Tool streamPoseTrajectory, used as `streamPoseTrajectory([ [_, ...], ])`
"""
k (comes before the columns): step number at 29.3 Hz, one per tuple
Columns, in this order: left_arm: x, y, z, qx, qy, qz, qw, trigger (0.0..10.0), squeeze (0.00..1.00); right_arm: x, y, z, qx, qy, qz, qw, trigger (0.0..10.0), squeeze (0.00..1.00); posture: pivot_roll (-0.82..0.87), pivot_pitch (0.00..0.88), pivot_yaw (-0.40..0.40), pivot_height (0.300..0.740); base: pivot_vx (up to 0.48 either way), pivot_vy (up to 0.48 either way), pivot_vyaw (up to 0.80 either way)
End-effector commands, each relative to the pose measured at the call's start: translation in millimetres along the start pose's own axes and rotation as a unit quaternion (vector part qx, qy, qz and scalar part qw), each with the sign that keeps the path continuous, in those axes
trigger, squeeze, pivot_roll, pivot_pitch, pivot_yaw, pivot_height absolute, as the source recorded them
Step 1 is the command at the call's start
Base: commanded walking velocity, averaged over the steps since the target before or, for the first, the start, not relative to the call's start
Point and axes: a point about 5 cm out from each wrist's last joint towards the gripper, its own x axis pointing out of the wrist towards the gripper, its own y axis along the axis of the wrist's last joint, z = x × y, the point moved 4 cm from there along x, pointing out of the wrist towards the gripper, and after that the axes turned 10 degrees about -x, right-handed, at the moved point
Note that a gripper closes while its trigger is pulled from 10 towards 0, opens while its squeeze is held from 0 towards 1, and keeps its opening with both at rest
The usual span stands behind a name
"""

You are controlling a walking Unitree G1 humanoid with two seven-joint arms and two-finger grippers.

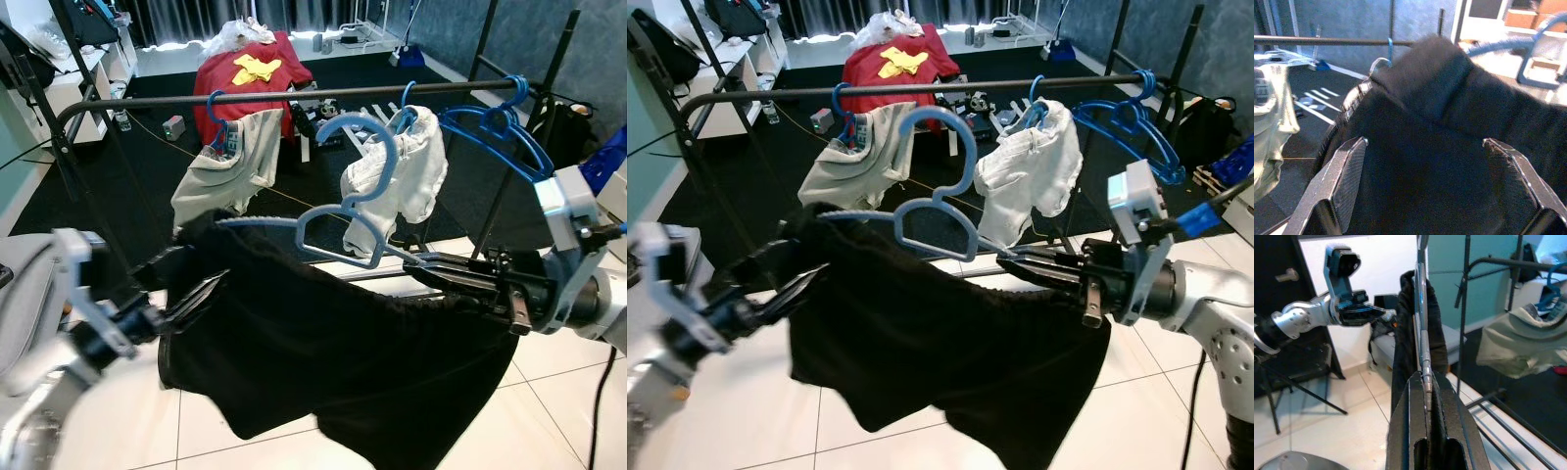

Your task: Hang hanger

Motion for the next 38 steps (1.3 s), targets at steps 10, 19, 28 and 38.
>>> streamPoseTrajectory([
  [10, -1.0, -12.9, -4.9, 0.029, 0.003, -0.038, 0.999, 10.0, 0.00, 4.5, 13.4, -7.2, 0.014, 0.035, 0.046, 0.998, 0.0, 0.00, -0.11, 0.063, 0.050, 0.740, 0.000, 0.000, 0.00],
  [19, -1.8, -4.9, -25.3, 0.042, 0.073, 0.008, 0.996, 10.0, 0.00, 15.8, -17.6, -9.3, 0.036, 0.029, 0.000, 0.999, 0.0, 0.00, -0.09, 0.064, 0.048, 0.740, 0.000, 0.000, 0.00],
  [28, -4.7, -15.5, -24.0, 0.034, 0.080, -0.003, 0.996, 10.0, 0.00, 21.5, -23.0, -9.7, 0.046, 0.031, -0.001, 0.998, 0.0, 0.00, -0.08, 0.064, 0.043, 0.740, 0.000, 0.000, 0.00],
  [38, 0.9, -28.6, -23.4, 0.038, 0.090, -0.016, 0.995, 10.0, 0.00, 27.9, -21.9, -12.7, 0.046, 0.039, 0.005, 0.998, 0.0, 0.00, -0.08, 0.061, 0.045, 0.740, 0.000, 0.000, 0.00],
])
